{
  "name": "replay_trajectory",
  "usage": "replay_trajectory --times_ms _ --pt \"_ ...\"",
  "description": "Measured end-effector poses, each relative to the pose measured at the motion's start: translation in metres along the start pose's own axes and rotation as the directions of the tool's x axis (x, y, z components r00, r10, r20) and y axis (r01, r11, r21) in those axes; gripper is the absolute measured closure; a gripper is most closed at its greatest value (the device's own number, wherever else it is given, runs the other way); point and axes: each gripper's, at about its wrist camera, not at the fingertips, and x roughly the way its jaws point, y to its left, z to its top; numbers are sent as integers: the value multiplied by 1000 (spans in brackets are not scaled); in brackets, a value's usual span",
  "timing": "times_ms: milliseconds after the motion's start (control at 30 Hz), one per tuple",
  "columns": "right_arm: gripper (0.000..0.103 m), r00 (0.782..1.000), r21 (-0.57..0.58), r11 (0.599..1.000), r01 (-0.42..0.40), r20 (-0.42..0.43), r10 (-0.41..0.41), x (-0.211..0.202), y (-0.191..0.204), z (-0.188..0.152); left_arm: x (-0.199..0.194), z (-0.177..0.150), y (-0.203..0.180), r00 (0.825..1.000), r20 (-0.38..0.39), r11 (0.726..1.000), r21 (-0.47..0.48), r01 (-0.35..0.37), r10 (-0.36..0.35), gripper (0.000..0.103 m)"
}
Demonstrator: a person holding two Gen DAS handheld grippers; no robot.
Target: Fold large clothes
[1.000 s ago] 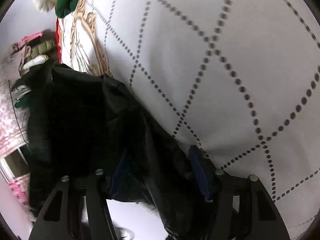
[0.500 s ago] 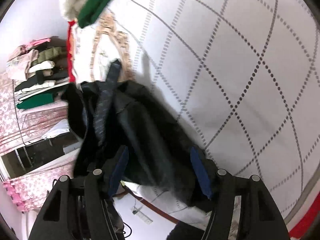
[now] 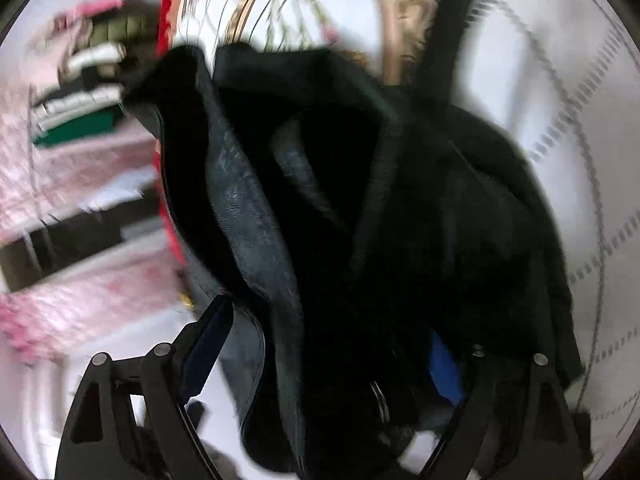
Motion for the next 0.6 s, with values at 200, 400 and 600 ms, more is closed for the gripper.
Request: replay_trajectory --times_ms 200,400,600 --pt "87 990 -38 999 8 143 -3 -40 30 -34 4 7 18 998 -8 995 -70 -67 66 3" --pt "89 966 -23 998 -51 251 55 -77 32 -89 9 12 22 998 -34 994 -97 -54 51 3" --pt "85 971 184 977 102 193 -138 -24 -48 -89 37 26 15 995 -84 996 -75 -56 50 3"
